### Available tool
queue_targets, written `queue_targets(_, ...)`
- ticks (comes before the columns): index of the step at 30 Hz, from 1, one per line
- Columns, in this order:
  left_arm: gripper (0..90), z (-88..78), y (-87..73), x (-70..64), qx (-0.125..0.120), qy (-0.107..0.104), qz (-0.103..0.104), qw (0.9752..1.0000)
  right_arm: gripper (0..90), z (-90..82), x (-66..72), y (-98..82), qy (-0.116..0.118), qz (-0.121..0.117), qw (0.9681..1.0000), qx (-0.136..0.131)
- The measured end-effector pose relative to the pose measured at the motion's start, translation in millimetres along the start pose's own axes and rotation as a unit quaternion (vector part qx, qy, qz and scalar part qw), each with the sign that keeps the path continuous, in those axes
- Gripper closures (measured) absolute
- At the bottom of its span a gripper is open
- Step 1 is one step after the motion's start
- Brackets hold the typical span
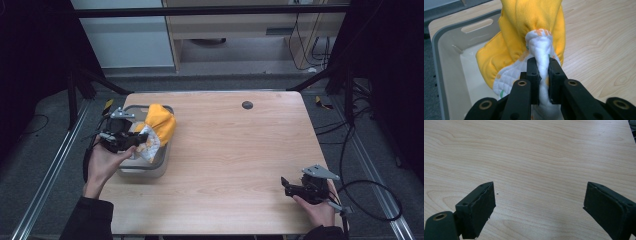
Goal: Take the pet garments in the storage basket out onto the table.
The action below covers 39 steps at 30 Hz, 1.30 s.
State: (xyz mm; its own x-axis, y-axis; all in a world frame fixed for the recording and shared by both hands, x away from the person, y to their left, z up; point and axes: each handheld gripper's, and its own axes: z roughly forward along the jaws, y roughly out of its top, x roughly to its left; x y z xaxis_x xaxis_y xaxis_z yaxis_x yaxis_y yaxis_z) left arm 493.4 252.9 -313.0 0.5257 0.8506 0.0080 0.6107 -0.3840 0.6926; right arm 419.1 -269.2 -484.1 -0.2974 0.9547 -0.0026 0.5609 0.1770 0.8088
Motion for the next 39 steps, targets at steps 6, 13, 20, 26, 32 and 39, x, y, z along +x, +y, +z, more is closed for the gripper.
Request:
queue_targets(6, 81.8, -4.1, 6.9, -12.8, -0.007, -0.011, 0.016, 0.9998, 10.2, -0.4, -0.2, 0.1, 0.0, 0.0, 1.0, 0.0)
queue_targets(13, 81.8, -7.4, 13.7, -27.2, -0.009, -0.025, 0.035, 0.999, 10.2, -1.1, 0.1, 0.4, 0.001, 0.003, 1.0, -0.001)
queue_targets(20, 81.8, -8.9, 20.3, -43.4, -0.012, -0.036, 0.058, 0.9976, 10.2, -1.4, -0.1, 0.4, 0.001, 0.004, 1.0, -0.002)
queue_targets(26, 81.9, -7.6, 25.3, -58.2, -0.013, -0.046, 0.081, 0.9955, 10.2, -1.5, -0.6, 0.4, 0.0, 0.001, 1.0, -0.004)
queue_targets(32, 81.8, -3.1, 29.7, -72.2, -0.01, -0.056, 0.097, 0.9937, 10.2, -1.3, -0.8, 0.5, 0.0, 0.003, 1.0, -0.003)
queue_targets(39, 81.9, 5.7, 33.6, -86.6, -0.004, -0.068, 0.112, 0.9913, 10.3, -1.9, -2.0, 0.6, -0.002, 0.001, 1.0, -0.005)
